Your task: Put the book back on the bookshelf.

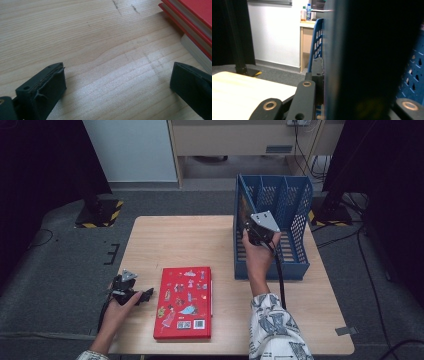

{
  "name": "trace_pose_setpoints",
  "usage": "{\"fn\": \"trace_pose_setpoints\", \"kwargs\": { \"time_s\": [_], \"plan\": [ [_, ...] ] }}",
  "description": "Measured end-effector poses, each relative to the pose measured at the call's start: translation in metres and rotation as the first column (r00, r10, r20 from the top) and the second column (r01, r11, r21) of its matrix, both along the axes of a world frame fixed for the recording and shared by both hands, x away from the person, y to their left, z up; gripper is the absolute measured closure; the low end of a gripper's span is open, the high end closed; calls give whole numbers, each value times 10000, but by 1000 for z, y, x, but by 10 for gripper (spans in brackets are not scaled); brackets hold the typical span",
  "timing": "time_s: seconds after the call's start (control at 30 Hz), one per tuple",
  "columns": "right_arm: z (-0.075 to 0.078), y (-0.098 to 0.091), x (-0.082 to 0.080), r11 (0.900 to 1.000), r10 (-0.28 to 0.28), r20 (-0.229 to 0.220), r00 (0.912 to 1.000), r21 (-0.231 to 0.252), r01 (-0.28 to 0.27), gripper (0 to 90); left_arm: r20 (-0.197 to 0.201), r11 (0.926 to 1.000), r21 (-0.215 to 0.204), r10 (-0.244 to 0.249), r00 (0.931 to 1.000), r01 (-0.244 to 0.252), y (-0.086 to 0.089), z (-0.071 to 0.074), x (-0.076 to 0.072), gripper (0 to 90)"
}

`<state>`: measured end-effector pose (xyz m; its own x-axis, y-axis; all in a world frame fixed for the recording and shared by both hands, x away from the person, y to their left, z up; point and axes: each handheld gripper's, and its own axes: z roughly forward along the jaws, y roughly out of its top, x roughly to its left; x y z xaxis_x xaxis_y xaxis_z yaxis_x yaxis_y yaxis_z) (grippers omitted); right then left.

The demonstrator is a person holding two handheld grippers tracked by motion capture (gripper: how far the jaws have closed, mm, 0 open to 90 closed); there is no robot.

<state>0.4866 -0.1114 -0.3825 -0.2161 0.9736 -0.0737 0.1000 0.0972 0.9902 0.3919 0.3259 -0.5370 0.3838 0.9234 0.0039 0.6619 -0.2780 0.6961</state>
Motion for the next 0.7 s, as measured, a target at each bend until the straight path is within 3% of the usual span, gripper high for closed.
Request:
{"fn": "trace_pose_setpoints", "kwargs": {
  "time_s": [0.33, 0.43, 0.7],
  "plan": [
    [0, 1, 0, 9997, 213, -175, 9996, 108, -211, 782, -1, 10000, 1, -2, 10000, 2, 0, 0, 0, 0],
    [2, 0, 0, 9999, -108, -198, 9997, -115, 106, 826, 1, 10000, 2, -11, 10000, 11, 0, 0, 0, 0],
    [4, -2, 3, 9994, -232, -62, 9997, -249, 231, 833, 4, 10000, 3, -41, 10000, 41, 0, 0, 0, 0]
  ]
}}
